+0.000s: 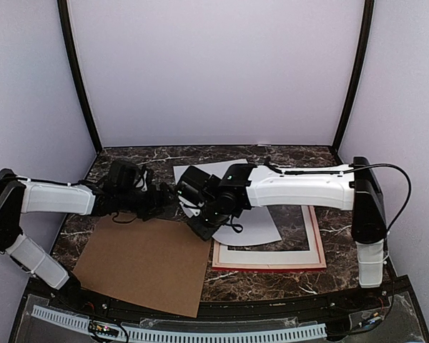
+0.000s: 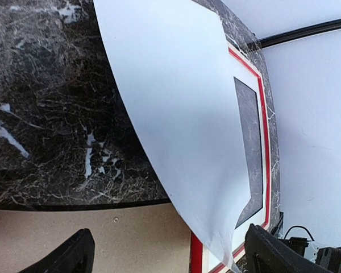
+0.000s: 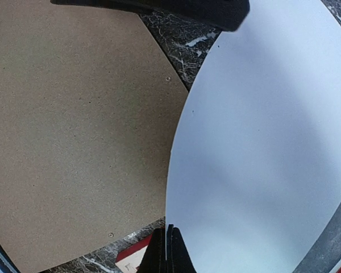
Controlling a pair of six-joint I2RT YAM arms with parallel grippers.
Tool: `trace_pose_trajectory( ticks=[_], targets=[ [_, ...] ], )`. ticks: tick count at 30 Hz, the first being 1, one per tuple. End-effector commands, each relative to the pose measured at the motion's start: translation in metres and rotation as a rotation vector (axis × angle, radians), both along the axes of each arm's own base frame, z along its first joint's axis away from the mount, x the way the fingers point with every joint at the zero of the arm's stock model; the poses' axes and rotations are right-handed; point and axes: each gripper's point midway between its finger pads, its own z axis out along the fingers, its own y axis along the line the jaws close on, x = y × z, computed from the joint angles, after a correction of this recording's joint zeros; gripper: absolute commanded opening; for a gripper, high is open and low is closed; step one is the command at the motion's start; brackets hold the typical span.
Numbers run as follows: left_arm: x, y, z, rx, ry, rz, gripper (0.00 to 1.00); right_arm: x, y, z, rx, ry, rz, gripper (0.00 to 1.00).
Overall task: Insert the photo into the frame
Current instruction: Turn over the photo at the center of the board, then pass from the right arm to the left
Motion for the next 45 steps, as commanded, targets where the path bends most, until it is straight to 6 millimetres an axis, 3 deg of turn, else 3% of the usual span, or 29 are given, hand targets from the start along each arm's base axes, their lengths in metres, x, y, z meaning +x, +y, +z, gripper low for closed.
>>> trace_pose_trajectory(
  ticks=[1,14,25,39,42,45],
  targets=[
    [0.005,-0.017,-0.001,-0.102,0.012,-0.032,0.94,-0.006,0.023,0.004,0.073,0.021,0.016,0.00],
    [0.020,-0.038,-0.021,-0.125,0.061,-0.082,0.83,-0.013,0.034,-0.006,0.097,0.057,0.031,0.00],
    [0.023,-0.044,-0.031,-0.134,0.077,-0.099,0.51,-0.017,0.038,-0.007,0.112,0.072,0.042,0.00],
    [0.025,-0.046,-0.032,-0.145,0.067,-0.101,0.24,-0.021,0.038,-0.012,0.112,0.087,0.044,0.00],
    [0.025,-0.046,-0.032,-0.146,0.068,-0.105,0.15,-0.022,0.038,-0.011,0.117,0.093,0.044,0.05],
    [0.025,-0.047,-0.031,-0.148,0.066,-0.110,0.08,-0.023,0.037,-0.005,0.135,0.093,0.043,0.21]
  ],
)
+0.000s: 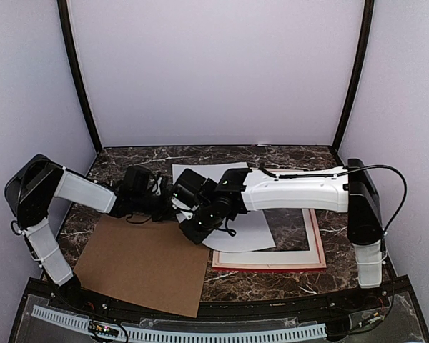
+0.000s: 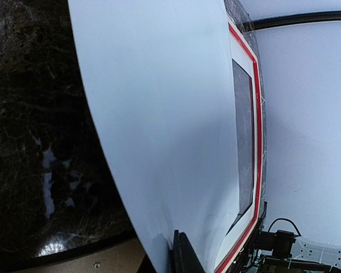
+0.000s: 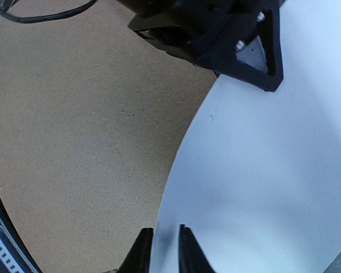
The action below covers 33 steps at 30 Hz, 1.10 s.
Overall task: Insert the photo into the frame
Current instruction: Pass from the right arm to the left
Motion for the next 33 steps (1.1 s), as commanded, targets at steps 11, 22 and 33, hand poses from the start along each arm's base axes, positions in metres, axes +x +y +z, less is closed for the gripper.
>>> trace_pose_trajectory(
  ticks=[11,22,33],
  targets=[
    [0.004,-0.009,0.044,-0.012,-0.106,-0.086,0.00,-0.006,-0.027,0.043,0.177,0.056,-0.030,0.76],
    [0.001,-0.005,0.095,0.026,-0.220,-0.138,0.00,0.069,-0.198,0.041,0.210,0.064,-0.445,0.81],
    [-0.007,-0.009,0.163,-0.022,-0.338,-0.193,0.00,0.124,-0.379,-0.031,0.140,0.081,-0.959,0.84]
  ],
)
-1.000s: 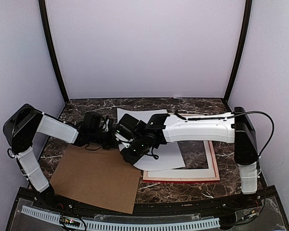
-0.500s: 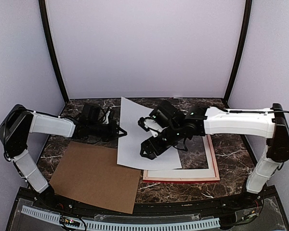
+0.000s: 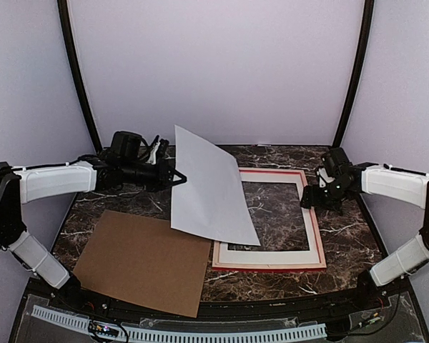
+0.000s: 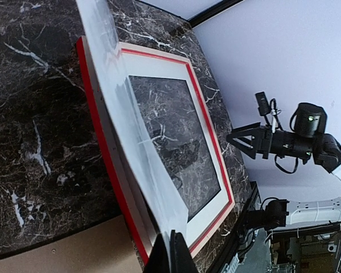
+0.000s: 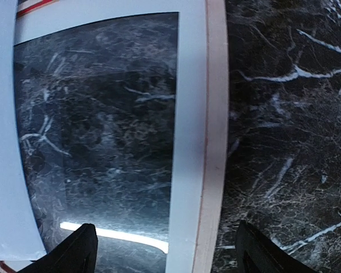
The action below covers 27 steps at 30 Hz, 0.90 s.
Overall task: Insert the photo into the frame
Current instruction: Pass from the right arm to the left, then place the photo on the mat board.
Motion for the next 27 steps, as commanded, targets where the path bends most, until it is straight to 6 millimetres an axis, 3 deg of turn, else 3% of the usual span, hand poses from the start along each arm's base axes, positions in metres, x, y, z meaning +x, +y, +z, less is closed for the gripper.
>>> trace_pose_trajectory(
  ticks=[1,8,17,21,27],
  targets=[
    [-0.008,0.000,0.049,-0.034,-0.097,-0.044,0.00,0.010,-0.025,-0.021,0.002,-0.001,-0.070,0.83],
    [-0.017,-0.002,0.083,-0.072,-0.160,-0.078,0.00,0.008,-0.037,-0.050,0.019,0.056,-0.093,0.76],
    [-0.026,-0.024,0.120,-0.142,-0.227,-0.152,0.00,0.008,-0.033,-0.070,0.065,0.091,-0.068,0.52],
    [-0.026,-0.047,0.135,-0.161,-0.253,-0.200,0.00,0.008,-0.030,-0.075,0.076,0.099,-0.058,0.43],
    [-0.036,-0.098,0.159,-0.207,-0.285,-0.313,0.00,0.009,-0.022,-0.076,0.114,0.100,-0.033,0.32]
  ],
)
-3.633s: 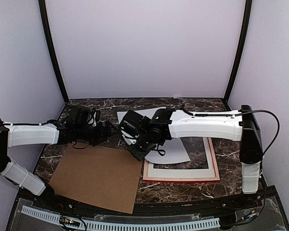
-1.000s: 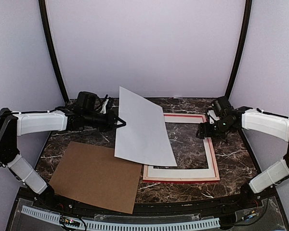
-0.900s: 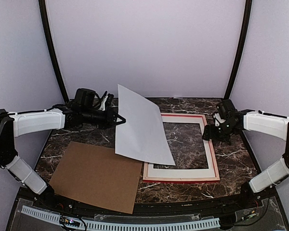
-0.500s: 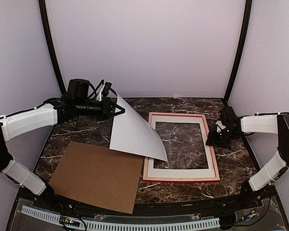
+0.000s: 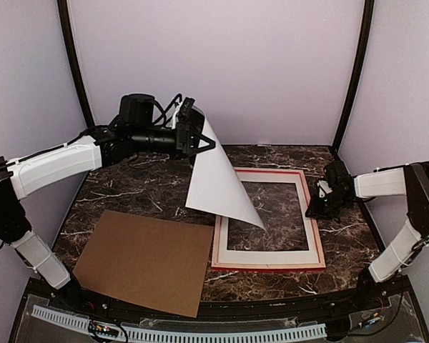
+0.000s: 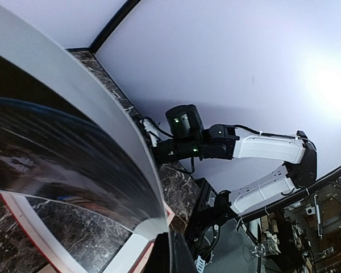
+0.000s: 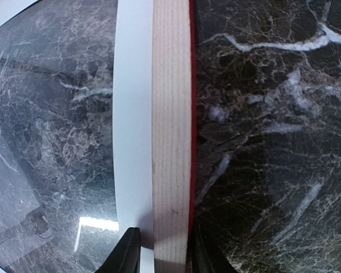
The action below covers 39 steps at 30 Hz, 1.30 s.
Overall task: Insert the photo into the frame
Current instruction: Place the photo on the mat board.
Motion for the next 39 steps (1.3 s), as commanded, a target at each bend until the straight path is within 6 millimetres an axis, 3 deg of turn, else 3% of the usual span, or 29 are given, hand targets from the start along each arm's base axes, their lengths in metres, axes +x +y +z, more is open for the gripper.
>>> trace_pose_trajectory(
  ticks=[1,8,18,21,27,32,33,34,35,36,39],
  targets=[
    [-0.010,-0.031,0.022,-0.040,-0.046,-0.093,0.00,0.000,0.008,-0.005,0.051,0.002,0.021,0.31],
    [-0.013,-0.055,0.032,-0.094,-0.055,-0.141,0.00,-0.001,0.029,0.004,0.167,-0.018,0.071,0.25],
    [-0.014,-0.069,0.032,-0.102,-0.054,-0.163,0.00,-0.002,0.048,0.011,0.223,-0.025,0.134,0.26],
    [-0.014,-0.072,0.033,-0.103,-0.056,-0.167,0.00,0.003,0.033,0.019,0.157,-0.042,0.081,0.36],
    [-0.013,-0.086,0.036,-0.100,-0.059,-0.190,0.00,0.015,-0.018,0.048,0.029,-0.116,-0.073,0.57],
    [-0.012,-0.110,0.038,-0.094,-0.071,-0.236,0.00,0.018,-0.047,0.062,0.011,-0.156,-0.161,0.60],
    [-0.015,-0.115,0.047,-0.101,-0.082,-0.250,0.00,0.018,-0.051,0.064,0.012,-0.163,-0.173,0.60],
    [-0.016,-0.121,0.037,-0.084,-0.070,-0.269,0.00,0.018,-0.055,0.066,0.014,-0.172,-0.185,0.60],
    [-0.021,-0.126,0.049,-0.098,-0.095,-0.289,0.00,0.019,-0.057,0.068,0.015,-0.179,-0.192,0.60],
    [-0.023,-0.131,0.041,-0.076,-0.095,-0.309,0.00,0.019,-0.058,0.069,0.017,-0.182,-0.197,0.60],
    [-0.036,-0.144,0.041,-0.059,-0.135,-0.361,0.00,0.020,-0.060,0.070,0.022,-0.184,-0.201,0.60]
  ],
)
